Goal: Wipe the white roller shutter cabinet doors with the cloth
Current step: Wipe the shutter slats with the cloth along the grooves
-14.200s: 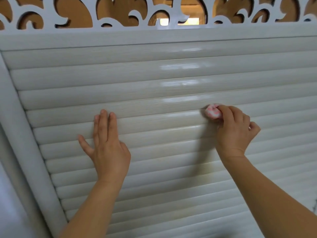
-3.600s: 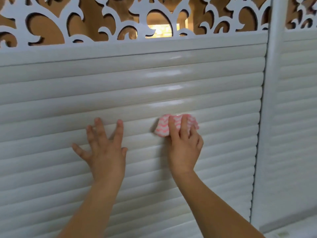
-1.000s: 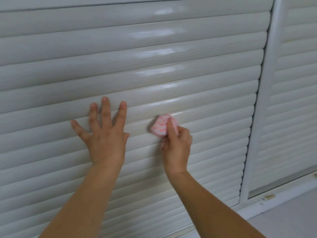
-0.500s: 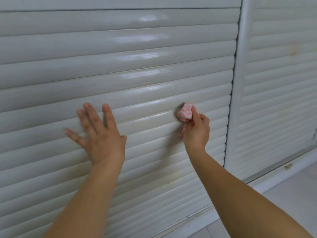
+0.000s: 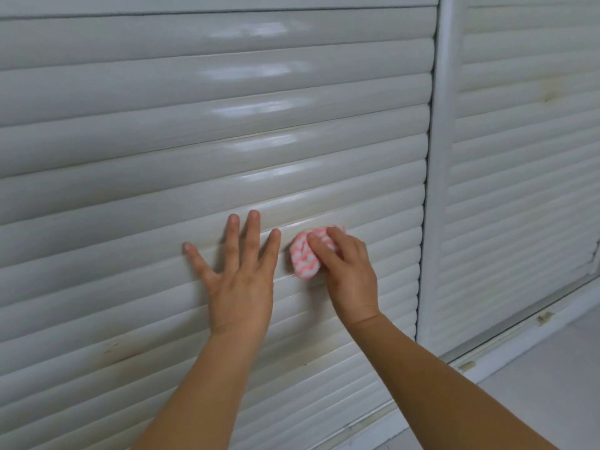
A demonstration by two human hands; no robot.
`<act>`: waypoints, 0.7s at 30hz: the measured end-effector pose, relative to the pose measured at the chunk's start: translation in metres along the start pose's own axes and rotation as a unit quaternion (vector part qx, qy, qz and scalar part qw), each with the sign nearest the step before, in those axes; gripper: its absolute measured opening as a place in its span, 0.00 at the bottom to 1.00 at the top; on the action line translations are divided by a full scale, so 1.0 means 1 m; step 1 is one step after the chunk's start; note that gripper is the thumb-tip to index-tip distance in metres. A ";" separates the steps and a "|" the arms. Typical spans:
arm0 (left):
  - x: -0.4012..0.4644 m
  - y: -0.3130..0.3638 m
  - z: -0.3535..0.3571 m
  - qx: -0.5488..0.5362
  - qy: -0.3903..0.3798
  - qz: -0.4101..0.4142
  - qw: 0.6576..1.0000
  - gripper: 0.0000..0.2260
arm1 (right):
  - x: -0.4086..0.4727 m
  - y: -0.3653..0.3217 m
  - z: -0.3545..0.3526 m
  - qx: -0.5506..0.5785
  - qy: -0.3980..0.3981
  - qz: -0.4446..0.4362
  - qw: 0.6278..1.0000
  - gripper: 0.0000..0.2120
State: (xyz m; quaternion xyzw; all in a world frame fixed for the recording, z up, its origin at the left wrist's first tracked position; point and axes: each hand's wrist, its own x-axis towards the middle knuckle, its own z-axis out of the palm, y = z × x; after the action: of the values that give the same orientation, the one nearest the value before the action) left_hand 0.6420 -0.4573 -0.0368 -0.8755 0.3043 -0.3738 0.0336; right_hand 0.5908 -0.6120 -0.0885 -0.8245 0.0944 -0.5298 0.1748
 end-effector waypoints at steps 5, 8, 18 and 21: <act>0.002 0.000 0.000 -0.001 0.026 0.014 1.000 0.47 | 0.021 0.042 -0.019 -0.014 0.053 0.069 0.996 0.18; 0.002 0.002 0.005 0.009 0.043 0.012 0.999 0.49 | 0.027 0.070 -0.027 -0.026 0.055 0.099 0.993 0.23; 0.003 0.001 0.009 0.019 0.054 0.023 0.998 0.52 | 0.047 0.095 -0.032 -0.055 0.196 0.340 0.918 0.18; 0.003 -0.001 0.009 0.018 0.060 0.021 0.998 0.50 | 0.035 0.069 -0.019 0.040 0.228 0.420 0.878 0.19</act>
State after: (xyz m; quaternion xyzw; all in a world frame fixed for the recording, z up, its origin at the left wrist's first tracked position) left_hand 0.6501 -0.4595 -0.0415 -0.8441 0.3172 -0.4305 0.0381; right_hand 0.5910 -0.6912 -0.0786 -0.5562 0.4476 -0.5836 0.3870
